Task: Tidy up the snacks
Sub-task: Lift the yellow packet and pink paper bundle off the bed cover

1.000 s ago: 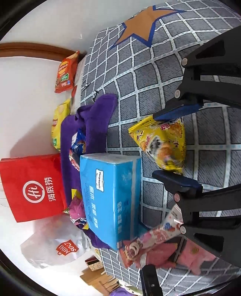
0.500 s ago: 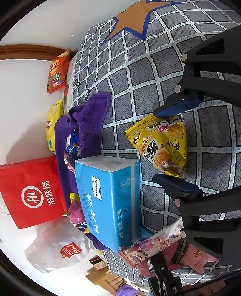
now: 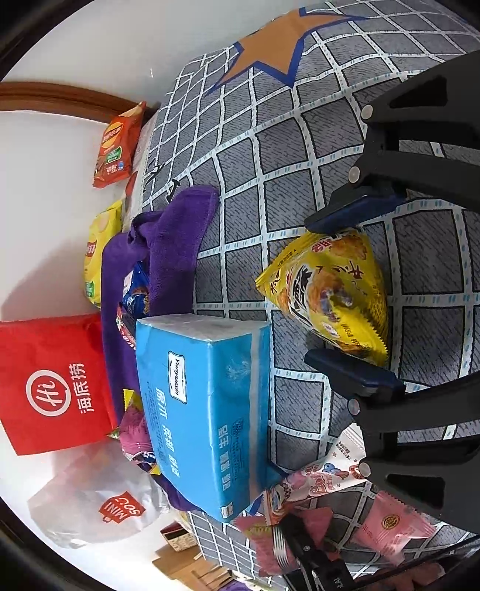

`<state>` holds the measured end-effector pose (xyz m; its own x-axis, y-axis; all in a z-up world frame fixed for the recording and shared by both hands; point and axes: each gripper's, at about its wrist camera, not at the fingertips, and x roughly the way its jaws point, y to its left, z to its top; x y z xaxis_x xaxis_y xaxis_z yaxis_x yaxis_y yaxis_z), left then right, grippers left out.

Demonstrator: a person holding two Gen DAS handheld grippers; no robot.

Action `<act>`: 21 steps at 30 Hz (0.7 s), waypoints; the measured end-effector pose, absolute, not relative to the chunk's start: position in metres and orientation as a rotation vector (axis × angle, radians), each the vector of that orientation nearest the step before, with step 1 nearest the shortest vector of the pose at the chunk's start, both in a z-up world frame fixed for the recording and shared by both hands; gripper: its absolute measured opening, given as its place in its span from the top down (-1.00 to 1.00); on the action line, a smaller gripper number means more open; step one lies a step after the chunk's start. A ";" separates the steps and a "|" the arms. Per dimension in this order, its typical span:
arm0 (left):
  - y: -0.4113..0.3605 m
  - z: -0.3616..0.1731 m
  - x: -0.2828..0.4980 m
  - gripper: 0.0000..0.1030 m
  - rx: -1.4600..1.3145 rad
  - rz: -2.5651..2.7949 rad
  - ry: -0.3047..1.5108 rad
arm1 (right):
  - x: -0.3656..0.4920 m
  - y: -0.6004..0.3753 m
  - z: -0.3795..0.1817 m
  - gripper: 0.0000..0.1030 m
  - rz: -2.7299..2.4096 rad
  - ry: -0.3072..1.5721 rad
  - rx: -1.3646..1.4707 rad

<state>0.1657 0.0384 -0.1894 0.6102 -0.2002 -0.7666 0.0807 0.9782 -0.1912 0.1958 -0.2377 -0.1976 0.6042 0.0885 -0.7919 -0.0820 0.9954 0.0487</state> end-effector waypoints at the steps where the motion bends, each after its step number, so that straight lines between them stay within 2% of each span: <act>1: 0.039 -0.189 0.166 -0.23 -0.146 -0.164 0.900 | 0.196 -0.239 -0.198 -0.25 0.102 0.916 0.015; 21: 0.028 -0.189 0.166 -0.34 -0.082 -0.162 0.917 | 0.194 -0.236 -0.197 -0.26 0.109 0.915 -0.004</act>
<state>0.1664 0.0281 -0.1889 0.5974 -0.1742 -0.7828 0.1040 0.9847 -0.1398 0.1939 -0.2361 -0.1968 0.6049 0.0924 -0.7910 -0.0956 0.9945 0.0430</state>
